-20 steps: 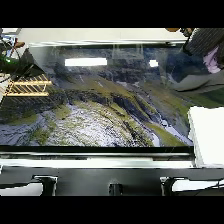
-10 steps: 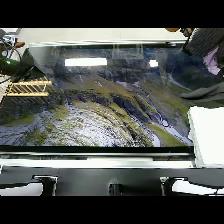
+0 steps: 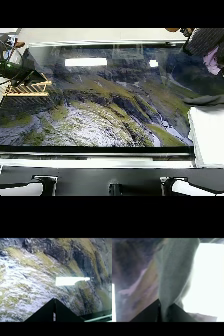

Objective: Fold the clothes and pants, and hang the long-sleeved shirts on hangers.

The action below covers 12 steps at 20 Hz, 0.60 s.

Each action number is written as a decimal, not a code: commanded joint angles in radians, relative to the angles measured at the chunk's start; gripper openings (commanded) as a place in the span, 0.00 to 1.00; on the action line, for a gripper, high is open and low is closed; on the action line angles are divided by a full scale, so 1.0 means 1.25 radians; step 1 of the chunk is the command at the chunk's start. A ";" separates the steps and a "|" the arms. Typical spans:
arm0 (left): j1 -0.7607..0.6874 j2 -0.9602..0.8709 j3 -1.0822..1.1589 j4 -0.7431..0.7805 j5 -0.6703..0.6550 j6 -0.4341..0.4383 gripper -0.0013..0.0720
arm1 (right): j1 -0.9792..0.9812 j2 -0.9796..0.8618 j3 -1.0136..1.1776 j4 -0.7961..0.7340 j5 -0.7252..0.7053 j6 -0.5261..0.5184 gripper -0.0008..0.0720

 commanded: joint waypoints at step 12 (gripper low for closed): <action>-0.001 0.000 0.000 0.000 -0.014 0.000 0.04 | 0.007 0.016 -0.356 -0.344 -0.169 -0.203 0.06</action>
